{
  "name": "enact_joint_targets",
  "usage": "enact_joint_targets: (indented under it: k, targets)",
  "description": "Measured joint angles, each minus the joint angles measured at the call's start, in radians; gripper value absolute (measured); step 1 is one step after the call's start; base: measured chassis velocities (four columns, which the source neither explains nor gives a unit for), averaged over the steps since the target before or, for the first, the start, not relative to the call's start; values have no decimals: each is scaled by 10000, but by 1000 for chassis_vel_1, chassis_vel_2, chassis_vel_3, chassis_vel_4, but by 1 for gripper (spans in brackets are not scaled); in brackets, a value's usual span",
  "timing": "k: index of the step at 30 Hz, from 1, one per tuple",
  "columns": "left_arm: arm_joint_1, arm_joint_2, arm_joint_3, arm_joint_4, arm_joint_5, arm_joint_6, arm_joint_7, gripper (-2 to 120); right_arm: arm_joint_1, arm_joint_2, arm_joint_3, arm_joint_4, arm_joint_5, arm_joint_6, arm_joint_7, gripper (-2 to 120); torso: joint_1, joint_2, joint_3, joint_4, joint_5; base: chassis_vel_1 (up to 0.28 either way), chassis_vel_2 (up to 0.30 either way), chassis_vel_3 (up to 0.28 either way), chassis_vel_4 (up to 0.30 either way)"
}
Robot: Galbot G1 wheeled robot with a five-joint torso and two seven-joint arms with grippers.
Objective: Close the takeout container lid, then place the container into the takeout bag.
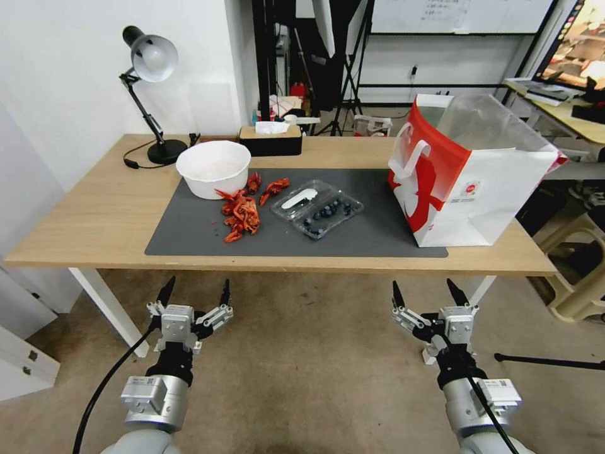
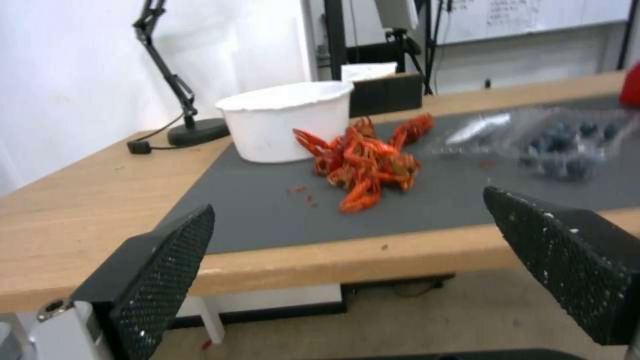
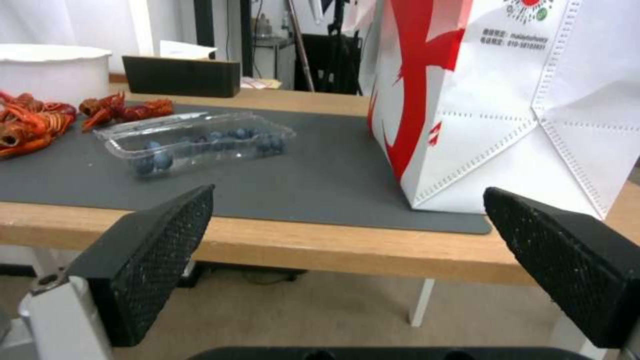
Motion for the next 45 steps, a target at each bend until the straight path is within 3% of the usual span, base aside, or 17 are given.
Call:
enact_joint_targets:
  k: [5,7,10,11,14,18,45]
  targets:
    - [-17,403,307,-221,-439,136,-668,100,-183,-62,-53,430,138,-392,4,100,-1,1,-1,-6,2,0,0,0,0]
    - [-12,500,405,-260,-588,182,-867,100,-310,-119,-82,742,268,-720,3,100,0,0,1,3,-3,0,0,0,0]
    - [-21,934,818,-534,-1226,393,-1717,100,-656,-288,-189,1556,658,-1699,-33,100,0,1,0,-4,-6,0,0,0,0]
    - [-21,934,818,-534,-1226,393,-1717,100,-656,-288,-189,1556,658,-1699,-33,100,0,1,0,-4,-6,0,0,0,0]
    - [-31,1558,1391,-906,-2109,685,-2886,100,-617,-379,-150,1604,670,-1817,-40,100,0,0,0,-3,-2,0,0,0,0]
    - [12,1889,1716,-1047,-2549,760,-3538,100,-560,-376,-132,1446,614,-1637,-40,100,-1,0,0,-1,-1,0,0,0,0]
    - [35,1943,1918,-786,-2450,776,-3558,100,-372,-364,-42,1124,583,-1312,40,100,-1,0,0,-1,-4,0,0,0,0]
